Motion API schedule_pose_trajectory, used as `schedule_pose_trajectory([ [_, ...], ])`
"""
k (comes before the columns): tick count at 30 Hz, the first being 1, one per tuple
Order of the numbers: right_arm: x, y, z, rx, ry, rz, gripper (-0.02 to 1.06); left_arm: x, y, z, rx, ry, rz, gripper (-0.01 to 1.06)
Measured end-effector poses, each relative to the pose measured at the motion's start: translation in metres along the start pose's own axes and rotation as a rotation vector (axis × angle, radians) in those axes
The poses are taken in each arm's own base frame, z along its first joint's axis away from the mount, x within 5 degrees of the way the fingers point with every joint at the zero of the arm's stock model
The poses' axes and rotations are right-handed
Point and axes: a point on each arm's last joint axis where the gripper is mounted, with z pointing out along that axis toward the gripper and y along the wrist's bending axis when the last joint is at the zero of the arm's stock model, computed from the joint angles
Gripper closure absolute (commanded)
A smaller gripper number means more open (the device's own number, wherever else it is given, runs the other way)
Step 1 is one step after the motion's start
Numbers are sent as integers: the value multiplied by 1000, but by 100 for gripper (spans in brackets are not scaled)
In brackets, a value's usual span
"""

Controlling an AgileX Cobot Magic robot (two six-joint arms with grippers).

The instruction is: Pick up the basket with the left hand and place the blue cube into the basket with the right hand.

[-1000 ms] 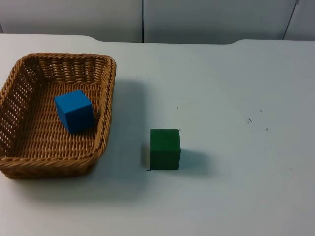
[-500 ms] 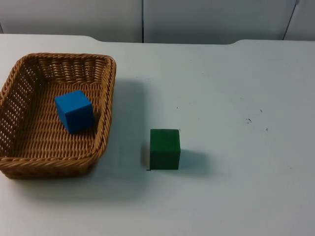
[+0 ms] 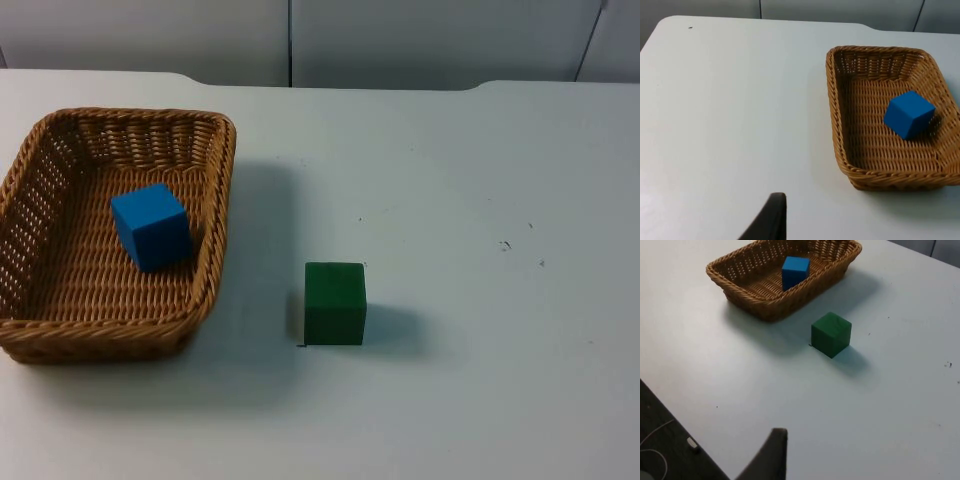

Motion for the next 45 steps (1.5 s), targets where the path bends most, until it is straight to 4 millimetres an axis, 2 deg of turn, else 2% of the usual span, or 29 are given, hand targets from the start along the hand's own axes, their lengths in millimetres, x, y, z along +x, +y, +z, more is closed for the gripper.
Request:
schedule_pose_trajectory([
  [32, 0, 0, 0, 4, 0, 0, 0, 0, 0, 0, 0, 0, 0, 5],
  [37, 0, 1, -1, 101, 5, 52, 0, 0, 0, 0, 0, 0, 0, 5],
  [45, 1, 4, -2, 406, 21, 215, 0, 0, 0, 0, 0, 0, 0, 5],
])
